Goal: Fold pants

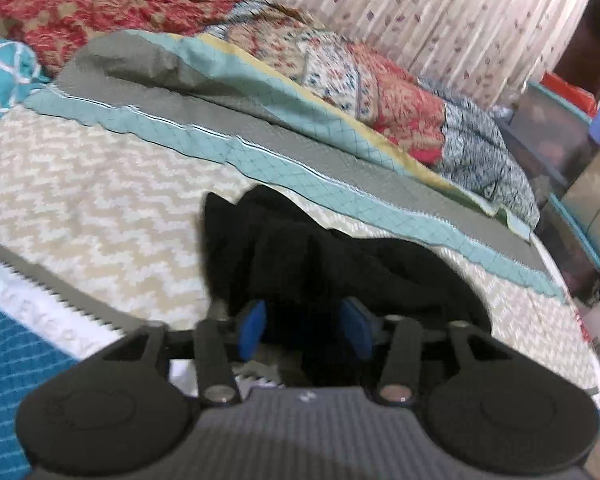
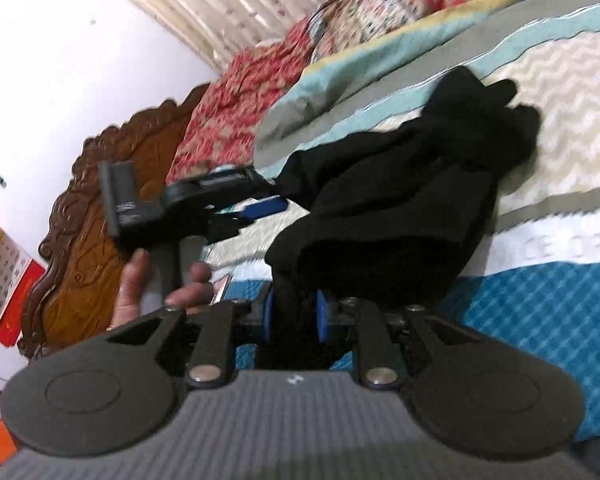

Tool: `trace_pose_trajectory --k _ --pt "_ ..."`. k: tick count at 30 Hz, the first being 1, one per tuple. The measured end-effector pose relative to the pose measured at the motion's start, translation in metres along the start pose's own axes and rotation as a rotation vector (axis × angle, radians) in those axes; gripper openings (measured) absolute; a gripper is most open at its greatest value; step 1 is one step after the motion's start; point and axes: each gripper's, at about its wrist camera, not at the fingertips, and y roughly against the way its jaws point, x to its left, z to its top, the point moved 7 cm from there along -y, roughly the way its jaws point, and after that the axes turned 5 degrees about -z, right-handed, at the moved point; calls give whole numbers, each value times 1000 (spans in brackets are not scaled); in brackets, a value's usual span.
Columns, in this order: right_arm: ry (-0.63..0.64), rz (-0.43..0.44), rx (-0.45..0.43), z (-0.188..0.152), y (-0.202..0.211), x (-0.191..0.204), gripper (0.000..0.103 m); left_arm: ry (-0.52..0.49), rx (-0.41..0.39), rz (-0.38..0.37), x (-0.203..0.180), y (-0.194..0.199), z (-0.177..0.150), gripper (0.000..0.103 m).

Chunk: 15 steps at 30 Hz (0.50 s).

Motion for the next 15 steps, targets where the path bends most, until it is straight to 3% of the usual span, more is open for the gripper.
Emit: trace_pose_trajectory --k 5,6,7,9,12,14,15 --pt "52 28 17 16 -24 25 24 62 21 -48 32 52 -10 61" --pt "68 29 23 17 -28 30 24 83 38 -75 35 58 -15 71" --pt "79 32 28 16 -31 34 24 117 63 -117 37 62 -22 87" --pt "85 51 41 17 -38 36 24 194 111 -212 35 61 -36 101" --pt "102 76 69 6 -38 37 24 332 208 -374 26 44 -59 103" --pt "121 100 91 -1 -39 41 24 375 271 -412 16 26 -71 97" --pt "136 111 103 -4 -41 47 25 354 285 -406 11 19 -74 67"
